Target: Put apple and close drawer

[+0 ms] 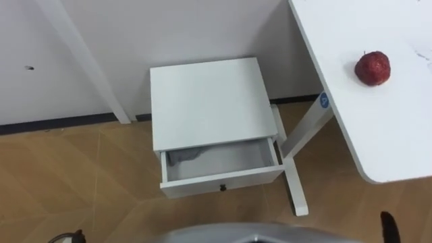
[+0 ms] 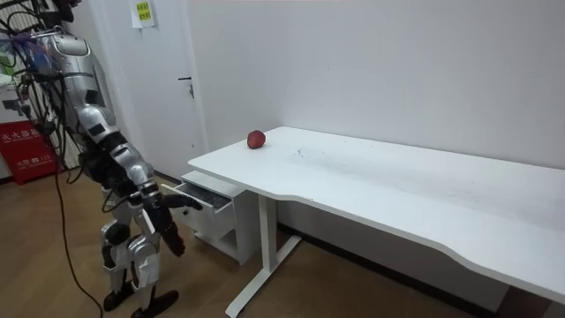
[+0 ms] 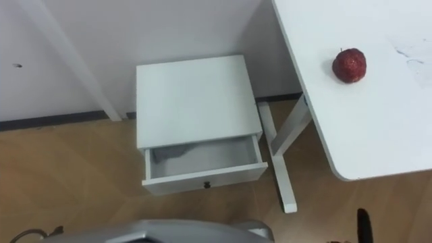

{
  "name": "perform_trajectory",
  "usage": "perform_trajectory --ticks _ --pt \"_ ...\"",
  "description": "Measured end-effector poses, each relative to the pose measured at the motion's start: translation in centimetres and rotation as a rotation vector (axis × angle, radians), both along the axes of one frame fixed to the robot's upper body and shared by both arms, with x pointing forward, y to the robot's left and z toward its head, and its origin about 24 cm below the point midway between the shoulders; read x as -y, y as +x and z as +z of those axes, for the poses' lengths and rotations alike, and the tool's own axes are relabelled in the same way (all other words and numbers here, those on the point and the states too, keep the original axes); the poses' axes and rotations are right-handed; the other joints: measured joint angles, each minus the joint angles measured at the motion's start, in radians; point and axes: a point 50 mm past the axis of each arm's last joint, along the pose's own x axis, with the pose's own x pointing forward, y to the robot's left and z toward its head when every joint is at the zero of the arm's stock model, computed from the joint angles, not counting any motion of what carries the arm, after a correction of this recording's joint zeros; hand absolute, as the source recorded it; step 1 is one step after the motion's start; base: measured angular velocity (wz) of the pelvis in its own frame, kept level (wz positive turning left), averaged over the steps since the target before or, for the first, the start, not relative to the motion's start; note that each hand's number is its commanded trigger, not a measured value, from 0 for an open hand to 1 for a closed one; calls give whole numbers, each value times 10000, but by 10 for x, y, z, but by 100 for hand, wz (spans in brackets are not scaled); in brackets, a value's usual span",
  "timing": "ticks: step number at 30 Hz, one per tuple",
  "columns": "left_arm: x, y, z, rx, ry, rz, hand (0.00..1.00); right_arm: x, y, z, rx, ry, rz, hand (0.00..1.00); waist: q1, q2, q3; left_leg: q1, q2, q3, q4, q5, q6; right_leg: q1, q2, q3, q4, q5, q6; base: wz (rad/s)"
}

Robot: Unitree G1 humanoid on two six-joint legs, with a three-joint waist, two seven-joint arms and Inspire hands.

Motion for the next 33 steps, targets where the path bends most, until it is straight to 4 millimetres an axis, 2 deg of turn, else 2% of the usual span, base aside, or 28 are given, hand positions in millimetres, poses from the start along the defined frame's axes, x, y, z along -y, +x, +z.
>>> perform_trajectory --ticks 3,5,6,10,12,15,19,21,25,27,30,33 --pt "-5 5 4 420 215 66 0 22 21 21 729 -1023 -460 0 -154 -39 35 -107 -5 6 22 0 0 -69 -5 16 -2 1 5 1" --pt "-6 6 6 561 281 28 0 31 32 32 954 -1370 -544 0 -197 -118 32 -163 -2 10 22 1 2 -173 -3 10 18 1 6 0" --pt "-6 9 6 678 293 -10 0 37 38 39 1075 -1529 -640 0 -234 -160 84 -173 -1 8 22 2 2 -178 0 -21 15 4 5 0" --pt "-10 17 10 1121 432 -50 0 57 42 59 1130 -2092 -1199 0 -232 -208 82 -270 -5 15 19 2 2 -205 55 -25 17 6 8 0" --pt "-10 15 10 1174 434 -77 0 70 47 76 938 -2708 -1274 0 -212 -191 88 -308 -10 15 -10 2 2 -183 68 -6 27 9 11 -4" --pt "-9 14 10 1170 417 -97 0 80 57 103 866 -3908 -1077 0 -198 -159 81 -310 14 27 -14 2 2 -196 97 7 25 10 9 -1" --pt "-9 15 10 1247 300 -163 0 86 70 129 873 -5138 -733 0 -139 -166 82 -292 32 23 -13 2 2 -179 113 44 17 12 5 0" --pt "-8 15 9 1209 240 -188 0 85 80 140 346 -5976 59 0 -104 -148 90 -322 26 12 -11 2 2 -190 102 -22 2 13 4 2" --pt "-8 15 9 1207 212 -218 0 83 90 152 -740 -7260 1158 0 55 -142 100 -323 16 12 -2 1 2 -192 97 -12 19 25 4 1" --pt "-7 13 9 1113 206 -299 0 81 99 162 -1877 -8700 2260 0 126 -101 110 -311 16 5 17 2 2 -197 93 -27 83 26 4 0" --pt "-6 11 8 1000 165 -447 0 78 115 172 -2366 -9900 3496 0 224 -54 136 -236 25 10 28 2 2 -194 97 -9 149 26 2 0" --pt "-3 12 8 982 95 -698 0 75 125 175 -2352 -10324 4482 0 358 -102 165 -247 31 11 43 2 2 -206 92 -16 140 28 -5 0"
